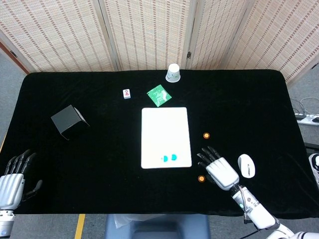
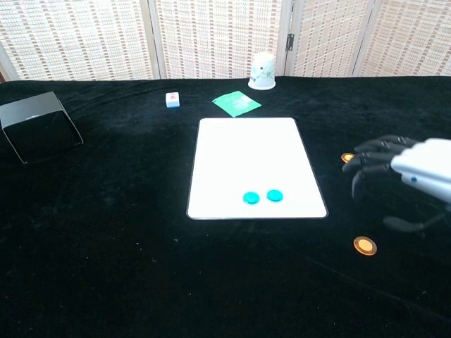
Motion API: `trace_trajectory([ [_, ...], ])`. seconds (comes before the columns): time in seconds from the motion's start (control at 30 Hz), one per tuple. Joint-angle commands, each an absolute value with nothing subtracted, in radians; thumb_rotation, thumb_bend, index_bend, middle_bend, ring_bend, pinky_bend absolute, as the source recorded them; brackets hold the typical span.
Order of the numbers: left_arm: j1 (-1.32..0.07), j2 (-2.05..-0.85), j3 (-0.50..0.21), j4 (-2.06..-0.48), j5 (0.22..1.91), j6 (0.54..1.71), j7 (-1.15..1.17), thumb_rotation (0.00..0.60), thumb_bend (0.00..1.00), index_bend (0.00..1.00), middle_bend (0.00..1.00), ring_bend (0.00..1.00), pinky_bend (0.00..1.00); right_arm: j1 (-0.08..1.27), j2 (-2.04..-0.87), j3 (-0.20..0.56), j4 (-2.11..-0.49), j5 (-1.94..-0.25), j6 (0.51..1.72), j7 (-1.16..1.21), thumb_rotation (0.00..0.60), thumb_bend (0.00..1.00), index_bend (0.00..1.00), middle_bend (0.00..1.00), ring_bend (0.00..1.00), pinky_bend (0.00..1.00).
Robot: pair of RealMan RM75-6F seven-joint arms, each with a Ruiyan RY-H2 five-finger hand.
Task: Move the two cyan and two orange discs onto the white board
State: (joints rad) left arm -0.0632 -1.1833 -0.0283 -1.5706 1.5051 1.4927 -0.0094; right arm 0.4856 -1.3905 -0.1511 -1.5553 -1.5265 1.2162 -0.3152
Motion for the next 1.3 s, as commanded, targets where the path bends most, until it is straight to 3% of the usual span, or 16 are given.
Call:
trace_trajectory([
  [0.03,-0.063,-1.183,-0.026,-1.574,1.51,1.495,-0.007,0.6,0.4,0.11,0.02,0.07,0.0,0.465,-1.417,-0.162,-1.518,-1.539,1.209,-0.294,0.6,0.45,0.39,0.17,0.03,0.0],
  [0.97,-0.057,-1.191,-0.021,-1.545,1.511,1.5,-0.036,0.6,0.4,0.11,0.02,0.07,0.0,0.428,-1.522,-0.125,-1.389,-1.572,1.135,-0.279,0.6,0.45,0.39,0.16,0.01,0.0],
  [1.3,-0.055,-1.194,-0.02,-1.535,1.509,1.5,-0.043,0.6,0.4,0.11,0.02,0.06,0.0,0.427,-1.528,-0.113,-1.39,-1.578,1.121,-0.28,0.6,0.45,0.53,0.19,0.03,0.0],
])
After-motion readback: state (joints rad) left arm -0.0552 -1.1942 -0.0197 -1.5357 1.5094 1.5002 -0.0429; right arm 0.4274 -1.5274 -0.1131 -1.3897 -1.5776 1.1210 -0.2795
